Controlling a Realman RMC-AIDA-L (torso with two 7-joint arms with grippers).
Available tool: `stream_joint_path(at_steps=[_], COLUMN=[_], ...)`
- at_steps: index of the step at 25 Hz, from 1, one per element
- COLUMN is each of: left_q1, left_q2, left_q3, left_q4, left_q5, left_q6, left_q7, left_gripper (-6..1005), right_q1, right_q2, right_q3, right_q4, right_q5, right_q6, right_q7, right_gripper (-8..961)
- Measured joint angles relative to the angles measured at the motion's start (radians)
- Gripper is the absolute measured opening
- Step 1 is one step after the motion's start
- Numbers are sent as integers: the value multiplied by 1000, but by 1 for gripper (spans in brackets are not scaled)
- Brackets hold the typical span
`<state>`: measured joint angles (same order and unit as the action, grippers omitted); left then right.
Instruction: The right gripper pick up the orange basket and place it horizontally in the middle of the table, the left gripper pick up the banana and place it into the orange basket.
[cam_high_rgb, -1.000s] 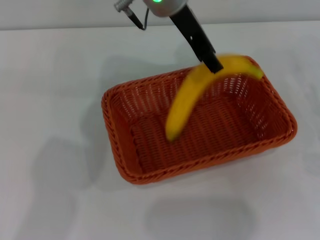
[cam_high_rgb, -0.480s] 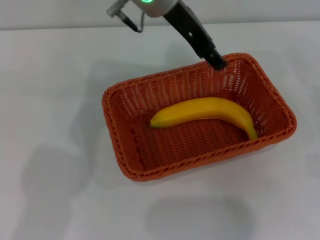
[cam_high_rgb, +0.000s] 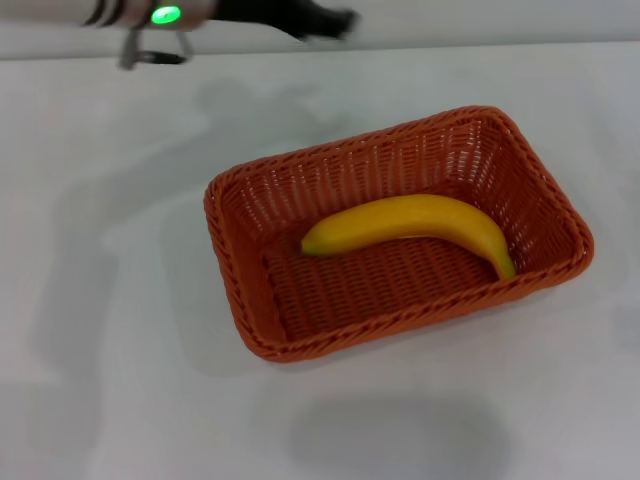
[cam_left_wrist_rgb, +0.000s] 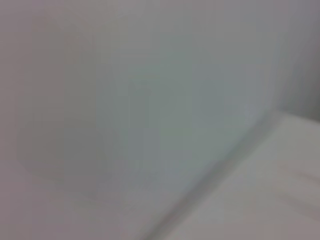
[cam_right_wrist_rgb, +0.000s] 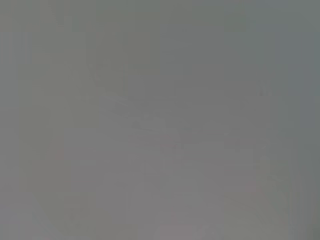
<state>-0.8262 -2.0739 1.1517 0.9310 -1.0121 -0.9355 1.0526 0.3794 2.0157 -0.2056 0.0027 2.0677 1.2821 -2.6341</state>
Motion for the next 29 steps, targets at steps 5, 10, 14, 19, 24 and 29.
stream_joint_path(at_steps=[5, 10, 14, 19, 24, 29], left_q1=[182, 278, 274, 258, 255, 250], left_q2=[-2, -4, -5, -8, -11, -12], left_q3=[0, -23, -88, -92, -92, -89], left_q4=[-36, -249, -478, -596, -634, -650], left_q5=[-390, -992, -1392, -1628, -1680, -1730], left_q6=[195, 250, 179, 100, 51, 40], left_q7=[284, 728, 1032, 1241, 1301, 1373], left_gripper=[748, 746, 745, 745, 745, 745], right_q1=[3, 4, 1, 0, 4, 7], right_q2=[-1, 1, 4, 5, 4, 2], right_q3=[0, 0, -4, -3, -2, -1], right_q4=[-4, 3, 8, 10, 10, 10], right_q5=[0, -1, -5, -6, -3, -2], right_q6=[-1, -3, -4, -11, -18, -21], right_q7=[-22, -78, -89, -90, -90, -90], right_gripper=[843, 843, 843, 843, 843, 843])
